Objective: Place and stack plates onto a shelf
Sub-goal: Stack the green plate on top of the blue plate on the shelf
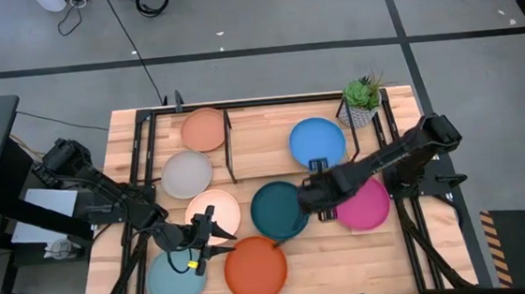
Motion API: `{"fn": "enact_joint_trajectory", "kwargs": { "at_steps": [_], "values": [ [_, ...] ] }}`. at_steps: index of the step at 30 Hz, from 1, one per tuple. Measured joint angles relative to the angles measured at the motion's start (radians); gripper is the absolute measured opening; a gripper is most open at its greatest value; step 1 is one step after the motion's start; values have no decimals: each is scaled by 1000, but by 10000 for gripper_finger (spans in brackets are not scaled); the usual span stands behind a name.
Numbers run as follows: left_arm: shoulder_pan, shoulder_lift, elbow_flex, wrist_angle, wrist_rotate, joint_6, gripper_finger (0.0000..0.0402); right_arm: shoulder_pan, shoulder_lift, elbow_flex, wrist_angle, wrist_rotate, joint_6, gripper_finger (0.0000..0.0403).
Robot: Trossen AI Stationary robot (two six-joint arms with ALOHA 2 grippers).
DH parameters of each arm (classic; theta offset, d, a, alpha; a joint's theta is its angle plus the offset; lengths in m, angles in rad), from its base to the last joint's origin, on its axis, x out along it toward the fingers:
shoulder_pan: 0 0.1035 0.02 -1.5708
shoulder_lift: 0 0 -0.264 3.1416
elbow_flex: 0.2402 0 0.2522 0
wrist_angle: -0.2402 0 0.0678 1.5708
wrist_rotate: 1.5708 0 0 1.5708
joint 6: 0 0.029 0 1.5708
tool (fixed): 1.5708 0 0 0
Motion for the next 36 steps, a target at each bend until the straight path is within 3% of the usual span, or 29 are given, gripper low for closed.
{"fn": "enact_joint_trajectory", "kwargs": {
  "at_steps": [4,14,22,30,36],
  "values": [
    [0,0,0,0,0,1,141,89,1,-21,159,-84,-47,140],
    [5,0,0,6,-11,4,141,210,74,-30,304,-90,-11,138],
    [17,0,0,3,-19,5,141,222,229,38,287,11,-79,138],
    [17,0,0,-6,-19,7,141,223,303,68,275,1,-140,135],
    [17,0,0,-7,-19,7,141,223,330,68,275,-10,-150,93]
  ]
}}
